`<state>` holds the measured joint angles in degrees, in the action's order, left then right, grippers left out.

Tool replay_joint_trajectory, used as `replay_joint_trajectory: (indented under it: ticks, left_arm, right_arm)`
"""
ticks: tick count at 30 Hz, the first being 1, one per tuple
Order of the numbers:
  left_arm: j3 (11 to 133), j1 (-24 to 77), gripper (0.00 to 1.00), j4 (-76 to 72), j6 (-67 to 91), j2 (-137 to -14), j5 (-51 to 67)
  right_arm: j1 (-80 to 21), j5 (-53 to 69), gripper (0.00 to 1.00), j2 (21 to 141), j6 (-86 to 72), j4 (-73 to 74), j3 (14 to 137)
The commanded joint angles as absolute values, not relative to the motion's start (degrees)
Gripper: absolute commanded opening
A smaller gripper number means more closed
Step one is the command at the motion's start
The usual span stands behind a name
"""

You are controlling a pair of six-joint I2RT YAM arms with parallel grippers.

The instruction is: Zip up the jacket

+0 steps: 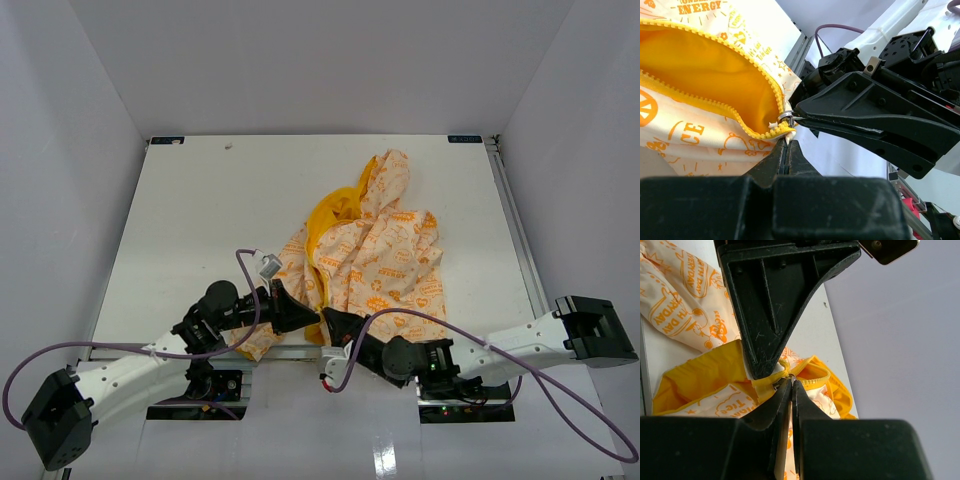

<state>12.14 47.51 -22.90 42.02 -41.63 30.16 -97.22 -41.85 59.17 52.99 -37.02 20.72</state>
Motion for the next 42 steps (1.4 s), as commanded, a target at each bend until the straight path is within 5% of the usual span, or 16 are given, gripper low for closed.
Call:
replay_joint_trajectory:
  ticks: [1, 23, 24, 27, 34, 38, 42]
  left_arm:
    - [10.90, 47.83, 0.00, -23.93, 41.75, -39.43, 32.34]
    - [7.78, 47.88, 0.00, -23.49, 41.96, -39.39, 32.55]
    - [8.17, 47.90, 0.05, -22.57, 41.71, -39.22, 32.06]
    - [10.06, 47.87, 0.44, -18.12, 40.85, -36.42, 28.02]
    - [16.57, 47.81, 0.68, -2.05, 41.56, -27.21, 13.72]
    - [18.25, 47.90, 0.69, 5.15, 42.50, -23.20, 8.74]
    - [18.37, 47.81, 0.58, 7.56, 44.49, -19.91, 7.22]
  right_arm:
    - [-95.81, -42.51, 0.08, 60.34, 53.77, -41.82, 26.52]
    - [-82.43, -29.55, 0.08, 64.88, 45.94, -37.43, 35.35]
    - [-82.35, -28.85, 0.08, 65.06, 45.30, -35.49, 36.03]
    - [-82.38, -26.42, 0.08, 65.42, 40.91, -29.75, 37.32]
    - [-82.44, -22.44, 0.08, 65.99, 31.26, -27.61, 36.46]
    - [-82.61, -20.13, 0.08, 68.29, 24.08, -24.30, 38.91]
    - [-82.71, -19.86, 0.08, 68.96, 19.77, -25.36, 39.06]
